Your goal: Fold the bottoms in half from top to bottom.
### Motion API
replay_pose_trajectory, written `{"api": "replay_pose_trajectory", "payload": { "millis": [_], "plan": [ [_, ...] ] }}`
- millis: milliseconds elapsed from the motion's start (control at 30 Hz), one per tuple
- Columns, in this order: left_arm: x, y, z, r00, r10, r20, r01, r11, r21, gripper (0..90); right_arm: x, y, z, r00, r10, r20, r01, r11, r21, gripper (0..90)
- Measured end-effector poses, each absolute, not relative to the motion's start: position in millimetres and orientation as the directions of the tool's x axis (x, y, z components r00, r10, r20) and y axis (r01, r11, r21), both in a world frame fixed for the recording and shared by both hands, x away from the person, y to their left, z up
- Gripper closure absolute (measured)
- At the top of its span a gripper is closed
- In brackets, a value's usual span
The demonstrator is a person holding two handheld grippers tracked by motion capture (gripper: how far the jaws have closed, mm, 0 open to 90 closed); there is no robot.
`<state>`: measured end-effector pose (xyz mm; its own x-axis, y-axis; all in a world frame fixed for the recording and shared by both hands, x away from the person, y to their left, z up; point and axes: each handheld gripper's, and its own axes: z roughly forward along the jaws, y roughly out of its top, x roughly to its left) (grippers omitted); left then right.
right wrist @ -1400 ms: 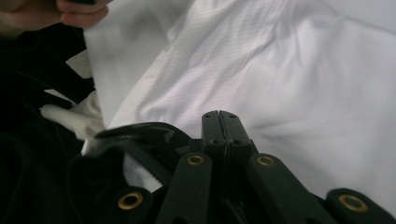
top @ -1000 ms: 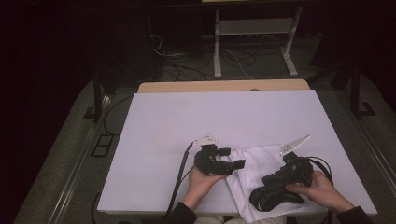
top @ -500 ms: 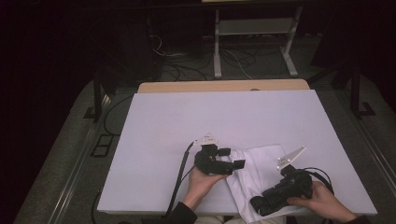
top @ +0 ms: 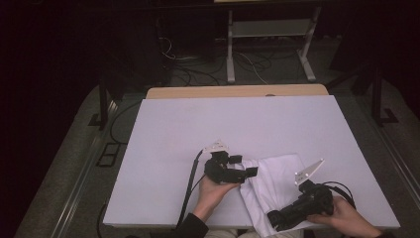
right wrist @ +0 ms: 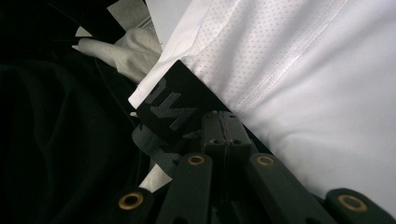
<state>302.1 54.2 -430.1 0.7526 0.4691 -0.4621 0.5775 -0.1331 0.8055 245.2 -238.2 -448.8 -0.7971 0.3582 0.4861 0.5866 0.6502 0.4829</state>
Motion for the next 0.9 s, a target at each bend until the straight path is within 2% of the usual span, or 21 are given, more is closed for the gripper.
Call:
{"api": "replay_pose_trajectory", "payload": {
  "millis": [433, 633, 900],
  "plan": [
    [306.8, 56.7, -432.0, 0.745, 0.491, -0.452, 0.576, -0.13, 0.807, 15.0, 243.2, -240.4, -436.2, -0.815, 0.359, 0.456, 0.571, 0.633, 0.523, 86.1],
    [308.2, 57.9, -430.6, 0.743, 0.495, -0.451, 0.575, -0.126, 0.809, 15.0, 242.4, -242.9, -424.2, -0.826, 0.365, 0.429, 0.56, 0.612, 0.558, 80.0],
    [311.2, 57.5, -430.3, 0.74, 0.499, -0.452, 0.58, -0.132, 0.804, 13.9, 245.3, -248.5, -407.1, -0.837, 0.387, 0.386, 0.546, 0.566, 0.618, 64.7]
  ]
}}
